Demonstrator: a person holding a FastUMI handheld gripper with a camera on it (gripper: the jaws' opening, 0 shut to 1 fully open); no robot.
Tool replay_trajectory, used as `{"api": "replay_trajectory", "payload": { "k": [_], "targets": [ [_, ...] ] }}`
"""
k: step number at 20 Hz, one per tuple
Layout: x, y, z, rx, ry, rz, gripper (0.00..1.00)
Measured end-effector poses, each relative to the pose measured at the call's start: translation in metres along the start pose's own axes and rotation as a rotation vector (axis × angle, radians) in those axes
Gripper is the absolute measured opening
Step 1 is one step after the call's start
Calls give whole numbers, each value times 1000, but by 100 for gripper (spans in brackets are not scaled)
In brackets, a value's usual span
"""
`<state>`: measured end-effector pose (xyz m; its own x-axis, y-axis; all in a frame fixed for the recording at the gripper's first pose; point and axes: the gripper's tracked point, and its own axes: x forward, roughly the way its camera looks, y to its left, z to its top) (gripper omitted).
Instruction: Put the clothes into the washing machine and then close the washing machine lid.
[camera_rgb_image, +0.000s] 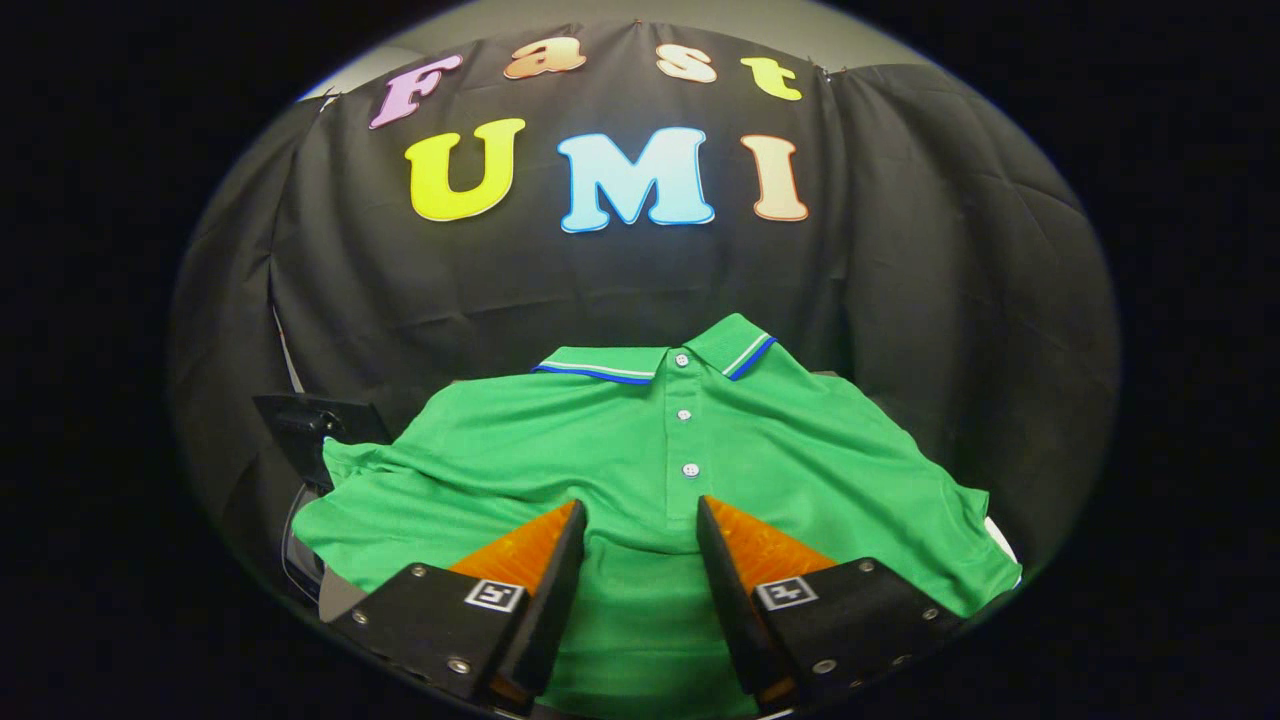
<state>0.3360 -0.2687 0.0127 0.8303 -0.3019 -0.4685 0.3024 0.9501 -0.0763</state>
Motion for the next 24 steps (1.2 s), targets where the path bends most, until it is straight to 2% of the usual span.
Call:
{"api": "replay_trajectory", "payload": {
  "k": [2, 4, 6, 8, 11, 15, 18, 24],
  "targets": [
    [-3, -7, 0, 7, -13, -35, 42],
    [-4, -2, 0, -38, 12, -21, 12],
    [-5, 0, -1, -83, 43, -49, 1],
    [-6, -1, 2, -120, 55, -98, 0],
    [-14, 8, 14, -176, 29, -123, 0],
    [-34, 14, 42, -100, -31, -146, 0],
    [-49, 25, 62, -93, -67, -180, 0],
    [-69, 83, 94, -115, -104, -252, 0]
  ]
}}
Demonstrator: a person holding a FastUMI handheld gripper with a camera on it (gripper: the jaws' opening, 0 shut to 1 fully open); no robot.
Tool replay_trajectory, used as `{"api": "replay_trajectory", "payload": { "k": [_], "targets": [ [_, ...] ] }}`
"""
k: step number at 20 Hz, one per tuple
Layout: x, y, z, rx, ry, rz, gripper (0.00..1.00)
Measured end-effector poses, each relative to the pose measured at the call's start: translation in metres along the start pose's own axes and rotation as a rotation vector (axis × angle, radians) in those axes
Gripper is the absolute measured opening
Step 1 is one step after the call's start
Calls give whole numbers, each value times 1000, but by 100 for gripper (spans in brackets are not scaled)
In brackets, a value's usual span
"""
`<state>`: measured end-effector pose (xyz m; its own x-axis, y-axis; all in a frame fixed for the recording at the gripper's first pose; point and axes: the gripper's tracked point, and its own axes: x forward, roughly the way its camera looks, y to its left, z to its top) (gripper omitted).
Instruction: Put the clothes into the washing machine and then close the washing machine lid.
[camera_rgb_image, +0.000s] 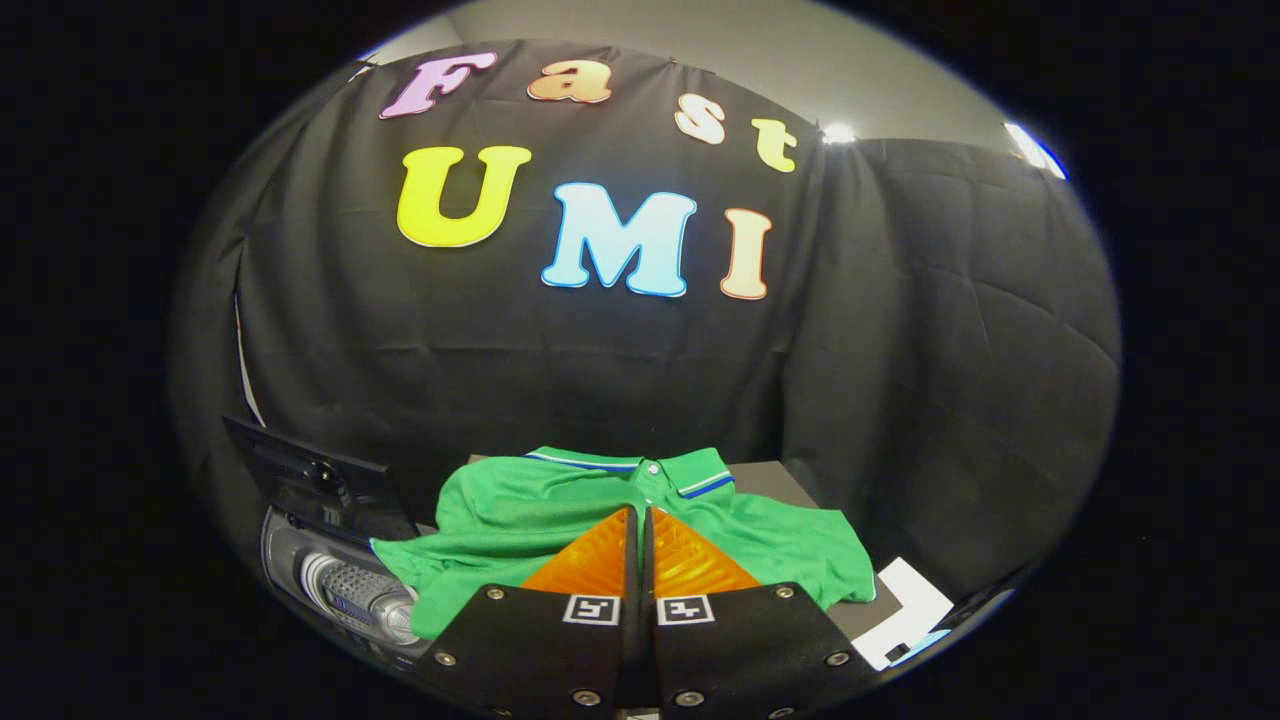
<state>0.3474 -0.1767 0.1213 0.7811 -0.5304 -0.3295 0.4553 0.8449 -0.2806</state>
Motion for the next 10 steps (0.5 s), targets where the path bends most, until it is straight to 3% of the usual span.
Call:
{"api": "replay_trajectory", "payload": {
  "k": [10],
  "targets": [
    [-65, 116, 31, -37, -43, 4, 0]
  ]
}}
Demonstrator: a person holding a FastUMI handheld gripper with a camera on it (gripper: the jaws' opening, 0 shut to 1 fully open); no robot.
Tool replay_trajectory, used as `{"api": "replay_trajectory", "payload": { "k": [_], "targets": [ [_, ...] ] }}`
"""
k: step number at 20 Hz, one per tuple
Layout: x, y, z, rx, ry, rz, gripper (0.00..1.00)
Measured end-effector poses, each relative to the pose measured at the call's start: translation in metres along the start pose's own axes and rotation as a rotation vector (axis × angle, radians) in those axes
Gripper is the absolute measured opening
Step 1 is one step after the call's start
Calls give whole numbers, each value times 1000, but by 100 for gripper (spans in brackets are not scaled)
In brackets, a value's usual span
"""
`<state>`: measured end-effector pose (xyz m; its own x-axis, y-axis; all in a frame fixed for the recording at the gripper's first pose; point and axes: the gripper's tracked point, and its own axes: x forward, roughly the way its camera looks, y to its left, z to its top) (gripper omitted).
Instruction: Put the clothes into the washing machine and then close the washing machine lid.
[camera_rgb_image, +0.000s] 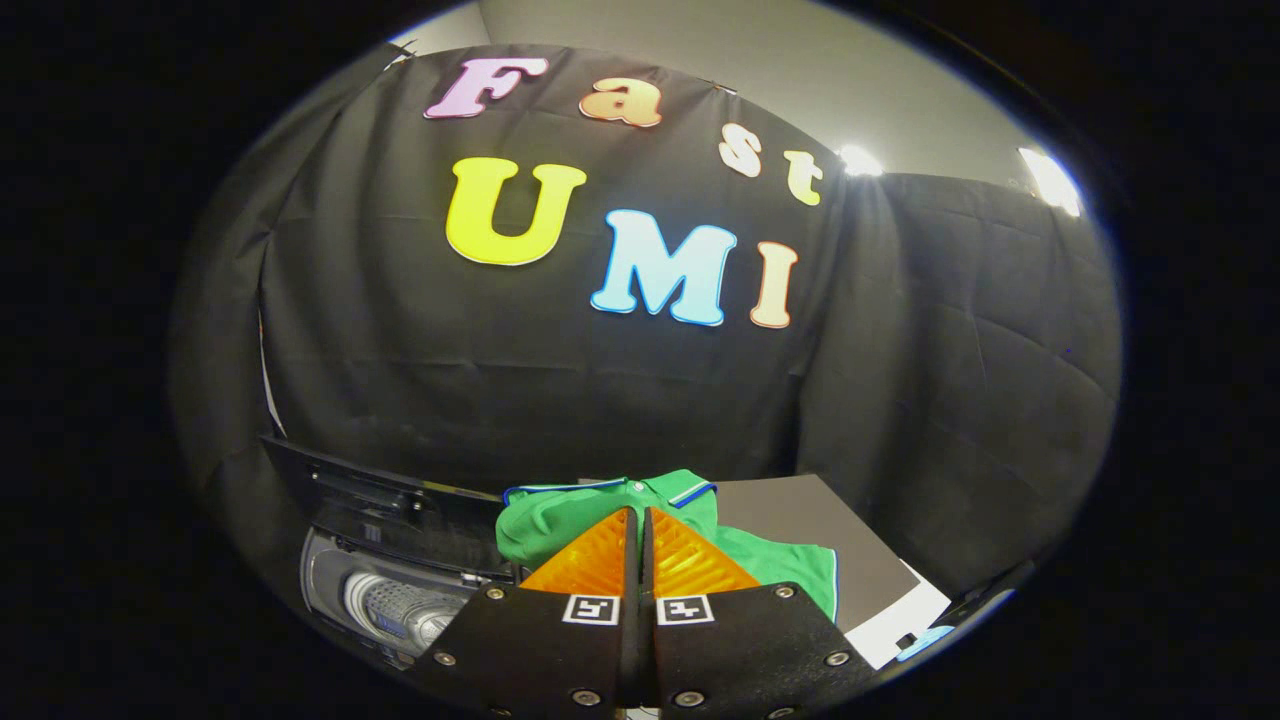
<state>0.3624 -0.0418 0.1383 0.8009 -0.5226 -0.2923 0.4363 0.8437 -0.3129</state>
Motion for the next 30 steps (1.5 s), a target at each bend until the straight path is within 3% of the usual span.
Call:
{"api": "replay_trajectory", "payload": {
  "k": [9, 19, 30],
  "targets": [
    [-48, 99, 30, 34, -42, 97, 0],
    [-61, 189, 34, -4, -30, 171, 0],
    [-33, 254, -32, 11, 70, 247, 0]
  ]
}}
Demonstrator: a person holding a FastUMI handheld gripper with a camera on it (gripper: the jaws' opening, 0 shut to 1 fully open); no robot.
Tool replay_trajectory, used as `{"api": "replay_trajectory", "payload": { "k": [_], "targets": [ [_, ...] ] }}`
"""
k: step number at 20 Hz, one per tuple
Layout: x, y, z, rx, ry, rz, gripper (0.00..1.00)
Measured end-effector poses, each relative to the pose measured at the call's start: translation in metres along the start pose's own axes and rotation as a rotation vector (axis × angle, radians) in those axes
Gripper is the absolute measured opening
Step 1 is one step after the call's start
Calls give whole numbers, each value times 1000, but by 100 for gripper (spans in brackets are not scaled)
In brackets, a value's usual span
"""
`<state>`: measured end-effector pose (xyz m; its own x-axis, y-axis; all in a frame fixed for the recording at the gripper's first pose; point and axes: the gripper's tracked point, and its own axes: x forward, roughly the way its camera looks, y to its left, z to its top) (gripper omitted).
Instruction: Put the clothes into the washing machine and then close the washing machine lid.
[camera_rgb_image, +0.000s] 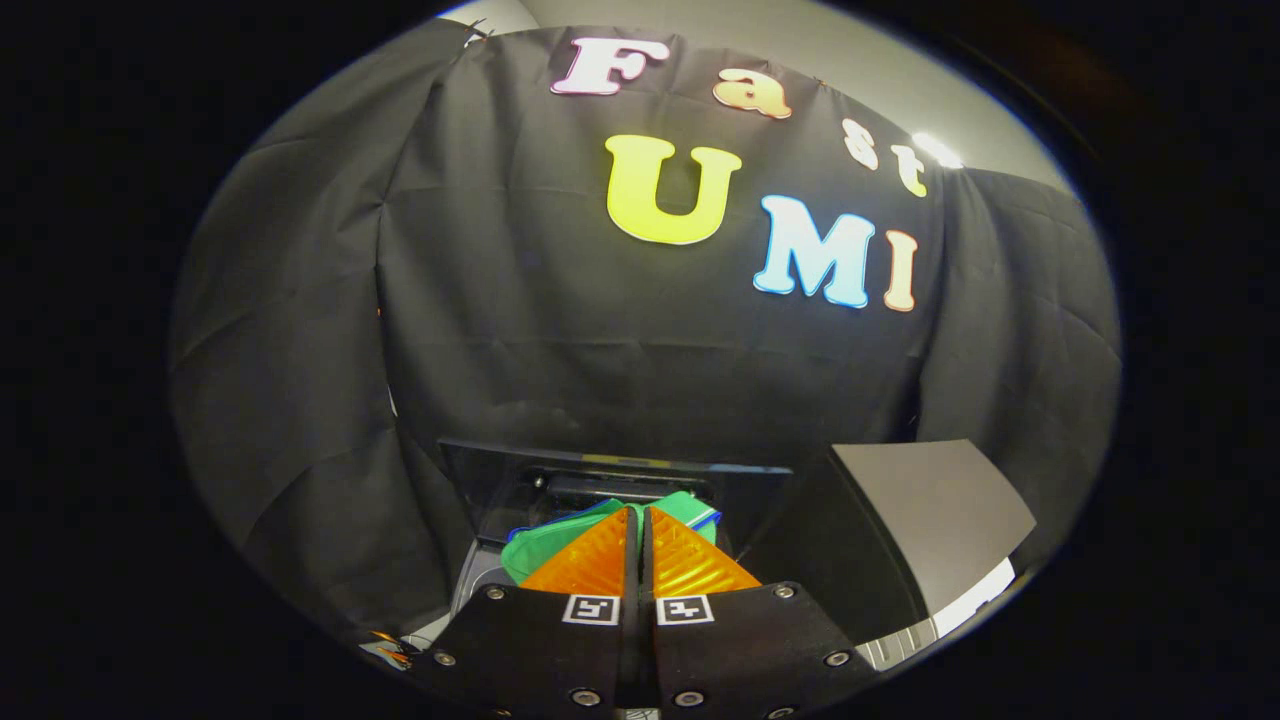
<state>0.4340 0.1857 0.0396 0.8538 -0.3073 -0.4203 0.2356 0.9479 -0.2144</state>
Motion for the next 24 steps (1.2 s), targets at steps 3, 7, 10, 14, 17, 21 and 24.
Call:
{"api": "replay_trajectory", "payload": {
  "k": [3, 7, 10, 14, 17, 21, 24],
  "targets": [
    [16, 8, -23, 0, 38, 14, 0],
    [37, 12, -60, 7, 97, 26, 0],
    [49, 20, -86, 10, 137, 46, 0],
    [61, 25, -109, 17, 156, 60, 0],
    [70, 28, -127, 6, 202, 56, 0],
    [80, 36, -156, 7, 287, 72, 0],
    [86, 39, -184, 4, 379, 87, 0]
  ]
}}
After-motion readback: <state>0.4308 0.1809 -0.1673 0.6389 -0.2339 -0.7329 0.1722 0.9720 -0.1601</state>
